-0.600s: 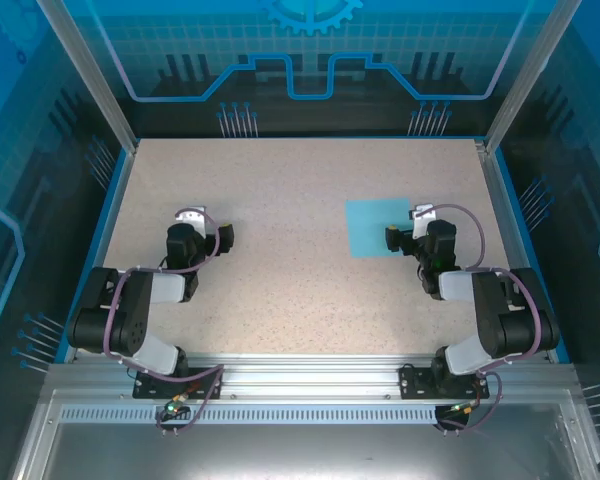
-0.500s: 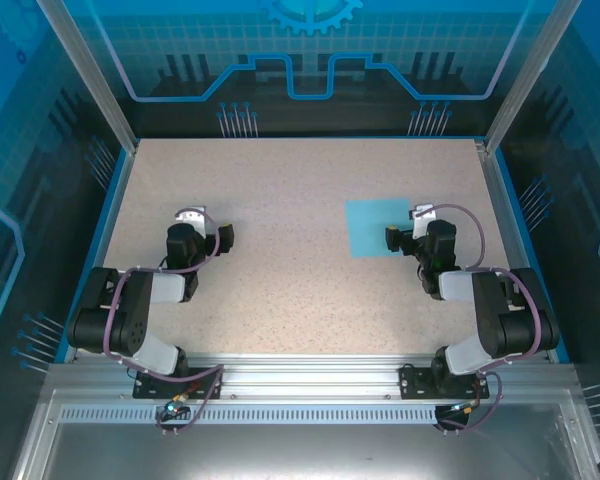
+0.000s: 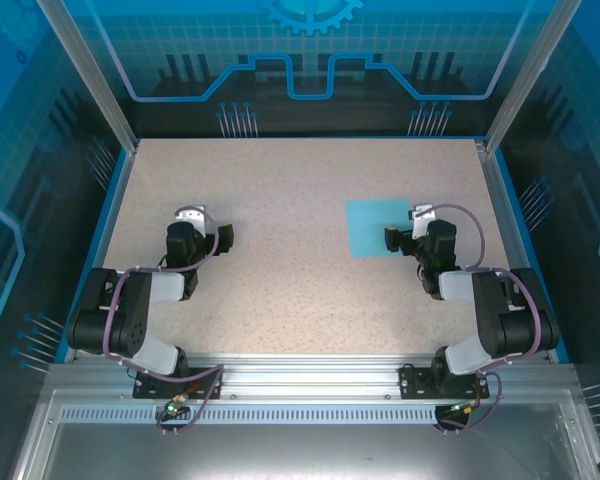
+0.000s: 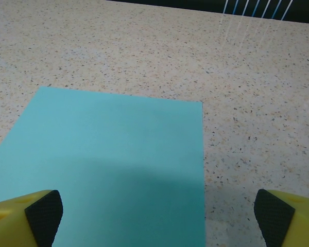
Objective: Fold a paper plane with a square sheet of paper (fold left side to right side)
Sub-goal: Pick up the square sheet of paper from the middle-right of the table.
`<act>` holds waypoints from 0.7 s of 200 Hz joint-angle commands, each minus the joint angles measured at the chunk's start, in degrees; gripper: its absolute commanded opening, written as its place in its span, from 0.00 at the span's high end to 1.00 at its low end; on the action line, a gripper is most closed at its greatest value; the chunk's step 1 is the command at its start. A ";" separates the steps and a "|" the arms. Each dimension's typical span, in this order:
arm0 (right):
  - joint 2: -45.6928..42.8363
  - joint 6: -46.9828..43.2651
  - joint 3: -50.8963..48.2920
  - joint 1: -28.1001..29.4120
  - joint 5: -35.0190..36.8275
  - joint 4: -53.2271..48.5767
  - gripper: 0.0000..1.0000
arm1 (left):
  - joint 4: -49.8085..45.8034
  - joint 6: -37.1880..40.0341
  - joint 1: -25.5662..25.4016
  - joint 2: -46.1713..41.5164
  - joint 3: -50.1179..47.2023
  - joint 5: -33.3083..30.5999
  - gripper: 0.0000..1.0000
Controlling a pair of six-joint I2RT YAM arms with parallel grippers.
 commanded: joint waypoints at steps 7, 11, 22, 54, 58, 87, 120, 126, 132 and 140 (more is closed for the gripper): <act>-0.56 0.15 1.14 -1.81 -3.66 0.90 0.00 | -9.59 0.91 0.69 -6.02 4.72 0.38 0.01; -0.94 0.28 1.70 -1.88 -3.66 -0.25 0.01 | -10.02 0.97 0.61 -7.03 4.60 0.30 0.02; -3.13 0.66 3.89 -2.00 -3.05 -5.65 0.01 | -11.34 0.86 0.06 -10.75 4.09 -0.39 0.02; -11.92 7.93 11.68 -2.13 -0.40 -27.60 0.01 | -27.29 -10.61 -2.88 -22.48 9.41 2.66 0.02; -12.64 9.05 12.51 -2.09 -0.79 -30.36 0.00 | -30.54 -12.15 -3.63 -22.87 10.95 3.30 0.01; -11.76 15.01 20.03 -0.96 -4.43 -49.10 0.00 | -44.28 -21.98 -11.31 -19.09 19.88 9.89 0.02; -3.25 18.01 28.87 0.59 -4.08 -61.42 0.00 | -46.53 -30.16 -25.31 -2.46 30.48 15.81 0.02; -1.08 18.16 30.81 0.83 -3.25 -63.25 0.00 | -46.39 -31.71 -27.54 1.40 33.01 17.07 0.02; 1.10 18.30 32.96 0.91 -2.76 -65.06 0.00 | -46.47 -32.89 -29.51 5.18 35.81 18.28 0.02; 4.37 18.42 35.95 0.87 -1.93 -67.49 0.00 | -46.75 -34.37 -31.87 9.82 39.42 19.26 0.02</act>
